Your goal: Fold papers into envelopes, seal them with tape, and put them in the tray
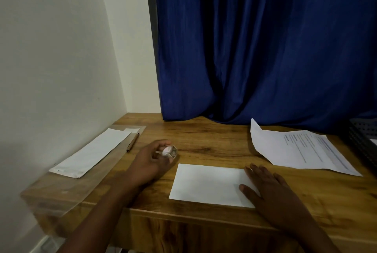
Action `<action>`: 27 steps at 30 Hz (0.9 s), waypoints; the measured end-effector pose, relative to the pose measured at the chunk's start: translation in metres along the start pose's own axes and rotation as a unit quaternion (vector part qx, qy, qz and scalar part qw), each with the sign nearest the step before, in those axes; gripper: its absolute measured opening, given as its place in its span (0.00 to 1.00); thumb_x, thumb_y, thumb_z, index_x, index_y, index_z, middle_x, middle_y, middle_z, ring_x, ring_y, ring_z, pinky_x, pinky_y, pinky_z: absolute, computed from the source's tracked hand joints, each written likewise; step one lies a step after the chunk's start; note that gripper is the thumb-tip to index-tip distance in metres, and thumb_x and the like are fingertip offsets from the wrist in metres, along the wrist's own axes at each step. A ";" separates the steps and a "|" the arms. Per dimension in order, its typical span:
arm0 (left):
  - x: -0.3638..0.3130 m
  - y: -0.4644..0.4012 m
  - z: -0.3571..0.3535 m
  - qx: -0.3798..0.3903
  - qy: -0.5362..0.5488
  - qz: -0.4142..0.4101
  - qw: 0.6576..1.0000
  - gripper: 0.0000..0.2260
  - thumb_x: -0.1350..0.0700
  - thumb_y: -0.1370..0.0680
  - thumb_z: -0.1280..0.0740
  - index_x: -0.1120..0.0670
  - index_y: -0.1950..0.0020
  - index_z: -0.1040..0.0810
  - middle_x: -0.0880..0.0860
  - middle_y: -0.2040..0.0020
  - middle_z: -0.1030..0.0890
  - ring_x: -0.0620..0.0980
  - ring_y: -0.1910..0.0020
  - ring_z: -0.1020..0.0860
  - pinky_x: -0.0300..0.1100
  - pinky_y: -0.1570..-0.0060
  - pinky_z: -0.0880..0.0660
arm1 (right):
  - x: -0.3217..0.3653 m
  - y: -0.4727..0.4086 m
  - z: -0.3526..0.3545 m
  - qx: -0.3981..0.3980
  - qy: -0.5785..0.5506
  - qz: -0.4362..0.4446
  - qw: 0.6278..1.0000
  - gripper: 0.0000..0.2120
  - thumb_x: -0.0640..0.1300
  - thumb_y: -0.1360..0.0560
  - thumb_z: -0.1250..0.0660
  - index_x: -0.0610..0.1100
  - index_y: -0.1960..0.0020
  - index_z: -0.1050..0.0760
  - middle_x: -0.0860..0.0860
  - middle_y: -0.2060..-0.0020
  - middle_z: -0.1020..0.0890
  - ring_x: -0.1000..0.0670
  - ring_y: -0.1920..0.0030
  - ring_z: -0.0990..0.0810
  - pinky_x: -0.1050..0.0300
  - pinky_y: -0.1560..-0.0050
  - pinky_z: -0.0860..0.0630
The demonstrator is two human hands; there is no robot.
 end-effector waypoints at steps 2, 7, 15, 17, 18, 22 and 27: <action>-0.018 0.004 -0.024 0.025 0.059 -0.022 0.998 0.22 0.60 0.24 0.25 0.43 0.34 0.23 0.44 0.42 0.17 0.44 0.46 0.17 0.37 0.54 0.20 | 0.000 0.002 0.003 -0.011 -0.025 -0.010 1.000 0.52 0.77 0.39 0.69 0.56 0.19 0.56 0.56 0.19 0.53 0.54 0.19 0.56 0.50 0.21 0.57; -0.048 0.009 -0.104 0.133 0.166 -0.039 0.976 0.22 0.64 0.26 0.25 0.51 0.34 0.22 0.51 0.43 0.14 0.53 0.48 0.15 0.47 0.51 0.18 | -0.004 0.008 0.011 -0.085 -0.115 -0.024 0.989 0.36 0.73 0.26 0.45 0.59 0.22 0.42 0.59 0.21 0.40 0.54 0.21 0.44 0.52 0.22 0.46; -0.045 0.015 -0.153 0.156 0.083 -0.097 0.979 0.22 0.62 0.26 0.24 0.46 0.36 0.21 0.43 0.43 0.15 0.44 0.44 0.17 0.47 0.39 0.21 | -0.013 0.022 0.027 -0.172 -0.433 0.012 0.885 0.13 0.51 0.24 0.28 0.55 0.39 0.19 0.64 0.45 0.17 0.66 0.42 0.21 0.60 0.36 0.24; -0.045 0.019 -0.154 0.162 0.069 -0.116 0.978 0.22 0.62 0.26 0.24 0.46 0.35 0.21 0.43 0.43 0.15 0.42 0.43 0.17 0.45 0.39 0.21 | -0.011 0.022 0.028 -0.178 -0.443 0.031 0.878 0.11 0.47 0.24 0.27 0.52 0.42 0.17 0.61 0.47 0.15 0.63 0.43 0.19 0.60 0.38 0.23; -0.047 0.020 -0.154 0.163 0.065 -0.123 0.977 0.21 0.62 0.26 0.24 0.46 0.36 0.21 0.42 0.43 0.16 0.42 0.42 0.18 0.44 0.39 0.21 | -0.010 0.022 0.028 -0.179 -0.440 0.039 0.879 0.10 0.46 0.24 0.27 0.52 0.43 0.16 0.61 0.48 0.14 0.62 0.44 0.19 0.61 0.40 0.23; -0.049 0.020 -0.152 0.161 0.067 -0.133 0.976 0.21 0.62 0.26 0.24 0.46 0.36 0.21 0.43 0.43 0.16 0.42 0.42 0.18 0.45 0.39 0.21 | -0.008 0.022 0.028 -0.191 -0.433 0.051 0.879 0.08 0.42 0.25 0.27 0.51 0.47 0.15 0.60 0.52 0.13 0.61 0.48 0.17 0.64 0.45 0.22; -0.049 0.020 -0.153 0.163 0.097 -0.123 0.974 0.21 0.63 0.26 0.24 0.48 0.36 0.21 0.46 0.44 0.14 0.45 0.44 0.16 0.48 0.40 0.20 | -0.010 0.017 0.026 -0.194 -0.449 0.023 0.872 0.11 0.44 0.27 0.25 0.53 0.46 0.17 0.57 0.58 0.13 0.60 0.52 0.16 0.63 0.48 0.24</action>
Point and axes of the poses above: each hand's wrist, its own y-axis away from the middle knuckle, its own z-axis out of the back of the hand, x = y × z, the point moved 5 cm from there along -y, towards the middle knuckle
